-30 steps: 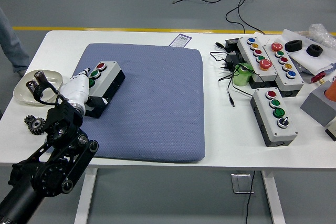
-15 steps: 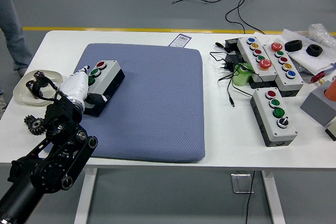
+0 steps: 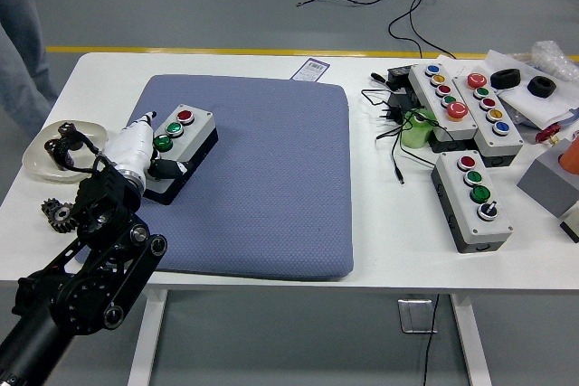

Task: Pick up the button,place it on the desk,press the button,press the button

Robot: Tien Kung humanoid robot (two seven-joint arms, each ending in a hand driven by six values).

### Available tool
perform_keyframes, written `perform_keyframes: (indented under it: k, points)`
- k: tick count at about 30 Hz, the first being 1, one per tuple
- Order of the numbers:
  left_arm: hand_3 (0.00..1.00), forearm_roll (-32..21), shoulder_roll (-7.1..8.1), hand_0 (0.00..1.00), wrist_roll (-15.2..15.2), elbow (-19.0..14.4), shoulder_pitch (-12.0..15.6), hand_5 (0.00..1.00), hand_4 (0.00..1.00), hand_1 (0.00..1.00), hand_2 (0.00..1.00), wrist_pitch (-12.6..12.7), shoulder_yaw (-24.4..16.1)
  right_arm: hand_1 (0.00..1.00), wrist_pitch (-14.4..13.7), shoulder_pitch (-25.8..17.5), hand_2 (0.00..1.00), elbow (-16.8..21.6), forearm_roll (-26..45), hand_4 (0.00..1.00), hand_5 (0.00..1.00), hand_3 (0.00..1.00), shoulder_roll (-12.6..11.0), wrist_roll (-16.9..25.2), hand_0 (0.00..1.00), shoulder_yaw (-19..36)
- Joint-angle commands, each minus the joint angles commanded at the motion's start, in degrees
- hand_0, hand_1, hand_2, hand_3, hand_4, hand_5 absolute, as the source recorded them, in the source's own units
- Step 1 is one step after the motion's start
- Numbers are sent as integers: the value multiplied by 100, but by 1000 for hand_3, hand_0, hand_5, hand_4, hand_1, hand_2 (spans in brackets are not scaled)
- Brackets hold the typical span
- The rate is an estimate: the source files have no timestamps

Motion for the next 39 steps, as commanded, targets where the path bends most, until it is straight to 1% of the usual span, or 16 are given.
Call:
perform_keyframes:
  k: [4,5,6,11,12,14,17,18,23,24,29,30,35,36,39]
  points:
    - [998,0,0,797,0,80,-53,432,972,998,998,-68,15,672,-4,2,723,0,-15,317,160,635,0,1,550,19]
    - [998,0,0,797,0,100,-68,432,972,998,998,-106,16,672,-4,3,723,0,-16,317,160,635,0,1,550,15]
    - [998,0,0,774,0,130,-90,433,973,976,998,-149,20,672,-5,3,725,0,-12,317,160,634,0,2,549,11]
    - [998,0,0,774,0,252,-174,433,973,976,998,-403,28,672,-9,3,725,0,-7,317,160,634,0,5,549,11]
    - [998,0,0,743,0,269,-184,418,954,948,998,-436,30,672,-10,2,725,0,-5,316,159,635,0,6,549,12]
    - [998,0,0,743,0,316,-213,418,954,948,998,-489,35,672,-12,1,725,0,-4,316,159,635,0,6,549,12]
    - [998,0,0,743,0,400,-264,418,954,948,998,-525,22,672,-13,-3,725,0,-10,316,159,635,0,4,549,10]
    - [998,0,0,726,0,423,-278,397,938,933,998,-530,15,672,-14,-6,725,0,-10,317,159,635,0,5,549,10]
    - [998,0,0,726,0,536,-355,397,938,933,998,-540,12,672,-16,-8,725,0,-7,317,159,635,0,8,549,12]
    - [998,0,0,482,0,549,-364,343,909,688,998,-543,12,671,-17,-9,724,0,-4,316,158,635,0,9,548,10]
    - [998,0,0,482,0,610,-392,343,909,688,998,-539,43,671,-21,-9,724,0,-7,316,158,635,0,16,548,13]
    - [998,0,0,210,0,617,-393,290,888,379,630,-553,45,671,-21,-8,725,0,-10,316,157,635,0,17,548,13]
    - [998,0,0,210,0,666,-393,290,888,379,630,-622,88,671,-28,-5,725,0,-18,316,157,635,0,23,548,23]
    - [998,0,0,21,0,676,-392,181,855,198,277,-637,96,671,-28,-5,721,0,-23,317,157,635,0,23,545,26]
    - [998,0,0,21,0,701,-392,181,855,198,277,-673,104,671,-28,-6,721,0,-29,317,157,635,0,23,545,30]
